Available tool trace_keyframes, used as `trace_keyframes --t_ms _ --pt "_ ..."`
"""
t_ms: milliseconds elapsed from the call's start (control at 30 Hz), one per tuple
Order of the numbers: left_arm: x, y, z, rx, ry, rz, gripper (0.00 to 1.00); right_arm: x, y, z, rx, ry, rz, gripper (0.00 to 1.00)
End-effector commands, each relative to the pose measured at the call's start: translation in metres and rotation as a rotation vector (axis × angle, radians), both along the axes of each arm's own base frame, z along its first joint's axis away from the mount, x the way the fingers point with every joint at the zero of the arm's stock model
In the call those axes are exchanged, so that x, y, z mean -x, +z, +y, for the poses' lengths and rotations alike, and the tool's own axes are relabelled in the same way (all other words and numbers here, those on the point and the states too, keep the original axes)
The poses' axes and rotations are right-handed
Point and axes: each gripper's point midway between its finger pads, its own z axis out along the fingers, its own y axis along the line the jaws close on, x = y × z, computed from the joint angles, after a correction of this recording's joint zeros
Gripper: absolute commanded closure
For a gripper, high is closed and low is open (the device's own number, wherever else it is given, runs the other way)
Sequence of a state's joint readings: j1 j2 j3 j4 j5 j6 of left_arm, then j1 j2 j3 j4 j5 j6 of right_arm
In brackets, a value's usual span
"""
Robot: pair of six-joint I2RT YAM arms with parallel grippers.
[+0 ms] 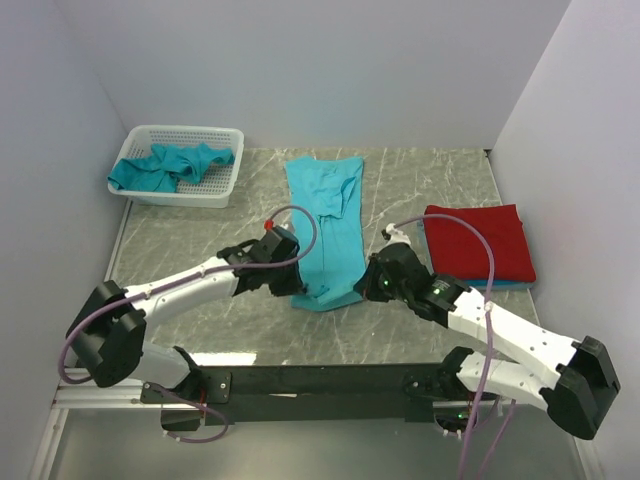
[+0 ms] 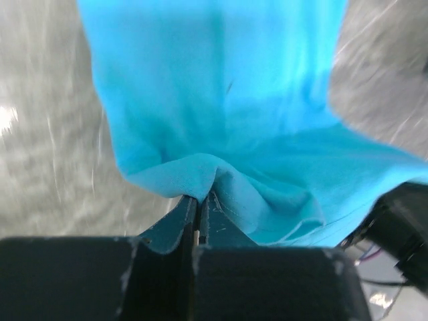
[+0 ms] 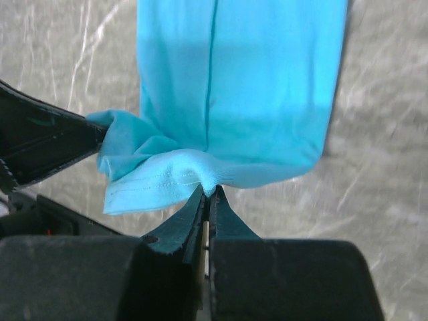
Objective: Fold and stack the t-shirts
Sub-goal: Fold the tshirt
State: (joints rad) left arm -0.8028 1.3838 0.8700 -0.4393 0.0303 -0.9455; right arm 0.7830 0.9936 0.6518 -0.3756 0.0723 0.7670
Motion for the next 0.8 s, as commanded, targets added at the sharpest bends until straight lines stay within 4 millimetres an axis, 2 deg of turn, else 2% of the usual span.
trace_keyframes --t_ms 0,133,267,300,567,700,767 --pt "-0.034 0.026 -0.007 0.013 -0.024 -0.095 0.99 -0.033 0.030 0.006 -0.008 -0.013 -0.118 1.00" --pt "-0.059 0.035 -0.002 0.016 0.011 -0.125 0.99 -0.059 0.044 0.007 -0.007 -0.040 -0.161 1.00" --pt "-0.081 0.041 0.004 0.017 0.041 -0.157 0.99 -0.081 0.048 0.006 0.019 -0.051 -0.181 1.00" --pt "-0.088 0.046 0.004 0.024 0.049 -0.171 0.99 -0.088 0.056 0.007 0.017 -0.057 -0.197 1.00" --pt "-0.114 0.049 0.001 0.014 0.032 -0.170 0.99 -0.116 0.058 0.007 0.057 -0.056 -0.197 1.00" --pt "-0.132 0.054 0.007 0.003 0.061 -0.182 0.99 -0.130 0.063 0.008 0.055 -0.057 -0.201 1.00" --pt "-0.138 0.051 0.007 0.002 0.062 -0.180 0.99 -0.137 0.059 0.007 0.065 -0.057 -0.194 1.00"
